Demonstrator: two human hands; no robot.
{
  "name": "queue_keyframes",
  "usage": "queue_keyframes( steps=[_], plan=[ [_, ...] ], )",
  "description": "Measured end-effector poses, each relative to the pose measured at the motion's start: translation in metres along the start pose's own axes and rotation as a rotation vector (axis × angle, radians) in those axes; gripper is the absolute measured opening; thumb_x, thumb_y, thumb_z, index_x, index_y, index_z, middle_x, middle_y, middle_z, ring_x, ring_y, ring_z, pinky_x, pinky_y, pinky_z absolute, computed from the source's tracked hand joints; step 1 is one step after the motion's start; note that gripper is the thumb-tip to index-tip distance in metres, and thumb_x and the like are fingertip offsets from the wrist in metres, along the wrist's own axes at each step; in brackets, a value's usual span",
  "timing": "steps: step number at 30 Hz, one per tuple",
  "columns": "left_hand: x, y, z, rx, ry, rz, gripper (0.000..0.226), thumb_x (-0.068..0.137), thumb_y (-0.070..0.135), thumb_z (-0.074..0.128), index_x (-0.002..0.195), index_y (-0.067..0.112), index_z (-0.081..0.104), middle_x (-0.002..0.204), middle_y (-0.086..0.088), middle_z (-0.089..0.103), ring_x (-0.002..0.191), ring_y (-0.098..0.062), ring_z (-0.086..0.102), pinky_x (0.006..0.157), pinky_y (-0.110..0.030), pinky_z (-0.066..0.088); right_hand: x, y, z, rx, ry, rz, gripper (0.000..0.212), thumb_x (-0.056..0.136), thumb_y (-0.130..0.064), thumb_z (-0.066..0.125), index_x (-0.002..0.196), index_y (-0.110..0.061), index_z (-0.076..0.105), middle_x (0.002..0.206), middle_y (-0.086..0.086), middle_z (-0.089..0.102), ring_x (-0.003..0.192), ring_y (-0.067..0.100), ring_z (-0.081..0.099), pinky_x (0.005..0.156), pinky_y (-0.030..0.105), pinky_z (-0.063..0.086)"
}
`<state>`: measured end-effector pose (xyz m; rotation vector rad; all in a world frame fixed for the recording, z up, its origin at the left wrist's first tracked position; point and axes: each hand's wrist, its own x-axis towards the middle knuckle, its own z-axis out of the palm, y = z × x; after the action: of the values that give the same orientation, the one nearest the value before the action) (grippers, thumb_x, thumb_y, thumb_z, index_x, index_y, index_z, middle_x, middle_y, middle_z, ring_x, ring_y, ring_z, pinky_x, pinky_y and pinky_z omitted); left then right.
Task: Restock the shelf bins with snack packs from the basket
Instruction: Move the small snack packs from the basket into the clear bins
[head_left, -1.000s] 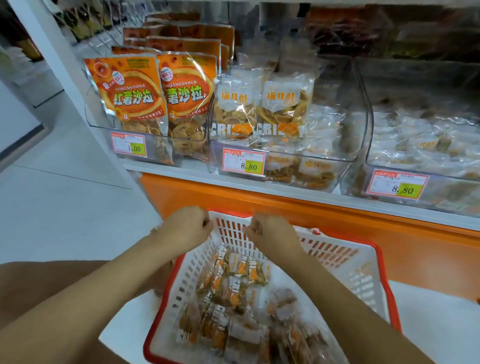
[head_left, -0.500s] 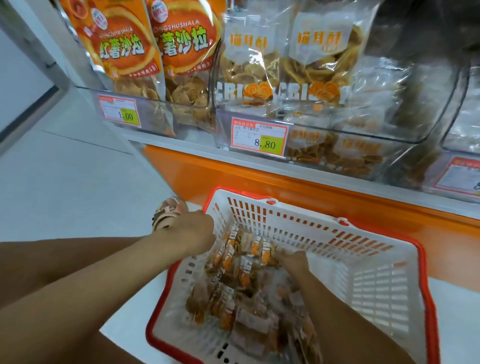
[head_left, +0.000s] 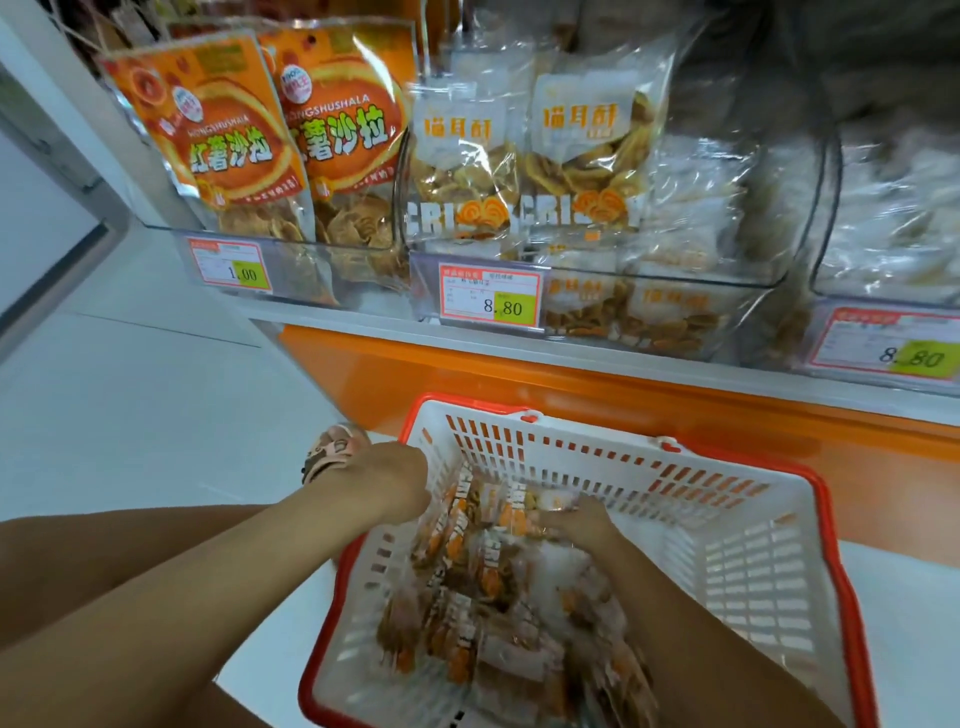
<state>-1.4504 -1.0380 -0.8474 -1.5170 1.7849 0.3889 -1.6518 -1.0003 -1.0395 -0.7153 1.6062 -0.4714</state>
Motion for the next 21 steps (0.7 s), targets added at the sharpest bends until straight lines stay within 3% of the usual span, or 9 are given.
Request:
queue_keyframes(
  steps=[3, 6, 8, 10, 12, 15, 19, 21],
  plan=[
    [-0.008, 0.001, -0.008, -0.039, -0.023, 0.032, 0.034, 0.099, 0.037, 0.046, 0.103, 0.006, 0.059, 0.101, -0.011, 0.056, 0.097, -0.026, 0.055, 0.076, -0.028, 0.038, -0.028, -0.025, -0.010, -0.018, -0.124, -0.094, 0.034, 0.079, -0.032, 0.076, 0.106, -0.019, 0.062, 0.099, 0.000, 0.066, 0.078, 0.007, 0.060, 0.063, 0.018, 0.051],
    [-0.010, 0.002, -0.013, -0.199, -0.010, 0.067, 0.048, 0.090, 0.046, 0.058, 0.114, 0.003, 0.060, 0.097, -0.006, 0.058, 0.083, -0.017, 0.053, 0.074, -0.026, 0.041, -0.058, -0.048, -0.022, 0.002, -0.213, -0.201, 0.029, 0.081, -0.036, 0.074, 0.104, -0.022, 0.063, 0.099, -0.001, 0.067, 0.065, 0.010, 0.059, 0.057, 0.020, 0.050],
    [-0.012, 0.004, -0.019, -0.426, -0.040, 0.133, 0.068, 0.082, 0.051, 0.067, 0.128, 0.003, 0.052, 0.102, -0.004, 0.056, 0.084, -0.015, 0.055, 0.074, -0.027, 0.046, -0.078, -0.065, -0.032, -0.019, -0.282, -0.267, 0.040, 0.081, -0.037, 0.073, 0.114, -0.018, 0.062, 0.097, 0.001, 0.067, 0.064, 0.011, 0.060, 0.060, 0.022, 0.051],
    [-0.024, 0.010, -0.027, -0.669, -0.088, 0.190, 0.084, 0.079, 0.048, 0.072, 0.142, 0.007, 0.036, 0.124, -0.007, 0.052, 0.099, -0.017, 0.057, 0.084, -0.028, 0.051, -0.101, -0.084, -0.045, -0.078, -0.307, -0.347, 0.037, 0.083, -0.036, 0.071, 0.113, -0.015, 0.063, 0.091, 0.004, 0.069, 0.065, 0.010, 0.061, 0.063, 0.024, 0.051],
    [-0.035, 0.017, -0.033, -0.876, -0.098, 0.283, 0.070, 0.077, 0.036, 0.077, 0.134, 0.009, 0.047, 0.126, -0.009, 0.059, 0.103, -0.019, 0.063, 0.090, -0.030, 0.053, -0.123, -0.102, -0.059, -0.069, -0.315, -0.421, 0.020, 0.086, -0.025, 0.069, 0.102, -0.015, 0.064, 0.082, 0.001, 0.070, 0.065, 0.009, 0.062, 0.063, 0.022, 0.052],
    [-0.047, 0.024, -0.041, -1.135, -0.074, 0.438, 0.032, 0.077, 0.015, 0.077, 0.102, -0.001, 0.065, 0.100, -0.017, 0.071, 0.081, -0.014, 0.071, 0.081, -0.028, 0.058, -0.150, -0.127, -0.075, -0.012, -0.309, -0.546, 0.030, 0.078, -0.017, 0.074, 0.106, -0.012, 0.066, 0.084, -0.001, 0.071, 0.075, 0.014, 0.063, 0.068, 0.024, 0.052],
    [-0.061, 0.023, -0.059, -1.337, 0.041, 0.577, 0.015, 0.080, 0.001, 0.071, 0.095, -0.001, 0.068, 0.084, -0.011, 0.074, 0.075, -0.014, 0.072, 0.070, -0.022, 0.058, -0.179, -0.156, -0.085, 0.201, -0.244, -0.647, 0.040, 0.069, -0.020, 0.082, 0.107, -0.016, 0.069, 0.098, 0.003, 0.072, 0.092, 0.019, 0.066, 0.084, 0.028, 0.053],
    [-0.072, 0.021, -0.070, -1.378, 0.117, 0.629, 0.013, 0.081, 0.000, 0.069, 0.094, -0.003, 0.068, 0.080, -0.009, 0.074, 0.075, -0.013, 0.072, 0.071, -0.022, 0.058, -0.193, -0.167, -0.083, 0.275, -0.195, -0.683, 0.040, 0.065, -0.025, 0.085, 0.102, -0.018, 0.071, 0.093, 0.004, 0.071, 0.087, 0.021, 0.063, 0.084, 0.033, 0.050]
  ],
)
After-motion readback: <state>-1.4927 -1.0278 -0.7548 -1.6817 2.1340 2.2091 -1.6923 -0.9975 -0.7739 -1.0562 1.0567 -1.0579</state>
